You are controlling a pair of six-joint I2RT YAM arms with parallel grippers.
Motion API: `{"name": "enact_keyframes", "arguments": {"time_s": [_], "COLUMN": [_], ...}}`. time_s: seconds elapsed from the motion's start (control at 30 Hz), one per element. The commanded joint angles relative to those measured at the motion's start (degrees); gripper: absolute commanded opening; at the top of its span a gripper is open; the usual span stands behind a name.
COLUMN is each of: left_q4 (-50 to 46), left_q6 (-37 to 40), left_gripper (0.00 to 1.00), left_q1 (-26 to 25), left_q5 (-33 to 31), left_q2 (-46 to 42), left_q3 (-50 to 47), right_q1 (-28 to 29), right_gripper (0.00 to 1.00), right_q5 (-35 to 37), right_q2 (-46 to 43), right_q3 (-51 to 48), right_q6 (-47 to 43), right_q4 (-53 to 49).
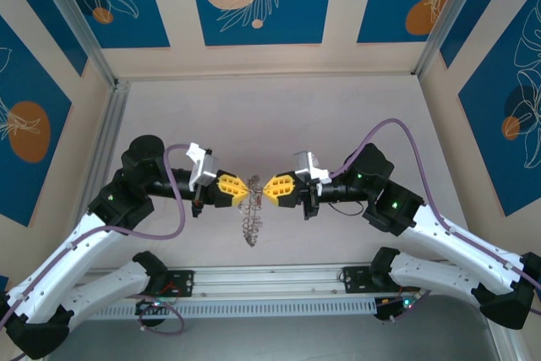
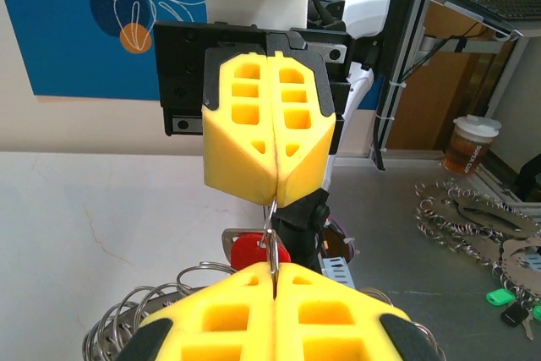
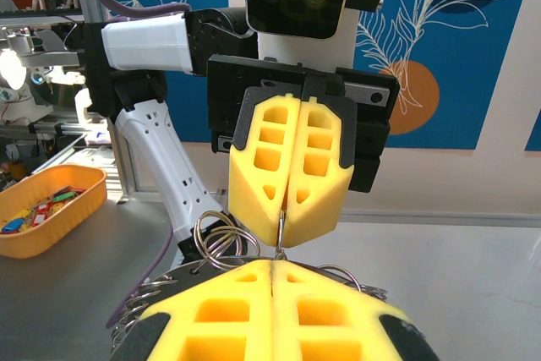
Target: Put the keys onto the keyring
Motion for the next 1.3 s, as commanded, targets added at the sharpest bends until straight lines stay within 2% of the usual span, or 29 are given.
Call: {"name": "enact_keyframes", "arguments": {"time_s": [0.0,0.5,1.27], "left_q4": [2.80,2.54,2.95], "left_q6": [-0.52,-0.26,-0.49], "left_gripper": [0.00,0.00,0.00], "left_q1": [0.80,0.82,0.88], "left_q5": [1.33,0.63,0.98], "left_q2": [-0.46,-0.73,-0.64], "left_q3": [0.02,0.02,-0.17], "right_q1": [0.45,0.00,-0.15], "right_gripper": [0.00,0.00,0.00], "right_q5": [-0.51,1.61,-0.51], "right_q2": [-0.19,-2.30,-0.36], "right_q3": [-0.67,-1.50,-1.67], "right_q6": [0.74,0.84,2.51], "right_q4": [1.71,0.60,4.55]}}
